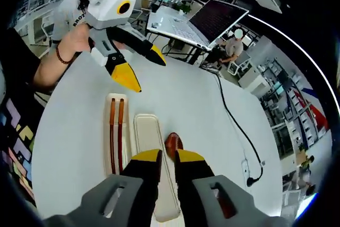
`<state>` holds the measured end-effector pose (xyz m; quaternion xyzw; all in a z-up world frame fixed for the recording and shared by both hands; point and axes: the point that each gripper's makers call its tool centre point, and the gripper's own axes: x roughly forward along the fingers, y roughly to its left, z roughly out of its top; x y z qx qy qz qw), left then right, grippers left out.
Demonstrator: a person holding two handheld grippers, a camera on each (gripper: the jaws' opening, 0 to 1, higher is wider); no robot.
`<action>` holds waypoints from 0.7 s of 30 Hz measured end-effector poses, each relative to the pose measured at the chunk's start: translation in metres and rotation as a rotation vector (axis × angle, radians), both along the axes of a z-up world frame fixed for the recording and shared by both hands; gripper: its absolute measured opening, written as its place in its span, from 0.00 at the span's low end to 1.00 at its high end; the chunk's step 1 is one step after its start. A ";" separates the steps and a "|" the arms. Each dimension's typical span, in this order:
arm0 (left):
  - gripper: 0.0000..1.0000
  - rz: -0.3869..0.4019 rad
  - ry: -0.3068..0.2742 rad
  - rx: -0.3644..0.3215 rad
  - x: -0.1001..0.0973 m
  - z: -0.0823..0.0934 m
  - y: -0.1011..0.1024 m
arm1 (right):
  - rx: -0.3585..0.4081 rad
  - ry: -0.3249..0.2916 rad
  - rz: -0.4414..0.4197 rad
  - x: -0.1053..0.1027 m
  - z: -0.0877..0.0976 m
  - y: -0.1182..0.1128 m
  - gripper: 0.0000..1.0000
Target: Arrange the utensils inside the cutlery case until each visible utensil rests in its matching compartment.
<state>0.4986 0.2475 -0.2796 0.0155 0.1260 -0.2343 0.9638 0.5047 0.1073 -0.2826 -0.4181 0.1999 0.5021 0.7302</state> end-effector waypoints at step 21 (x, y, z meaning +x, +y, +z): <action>0.67 -0.210 0.151 -0.455 -0.002 0.025 -0.065 | 0.218 -0.115 -0.205 0.027 -0.010 -0.058 0.12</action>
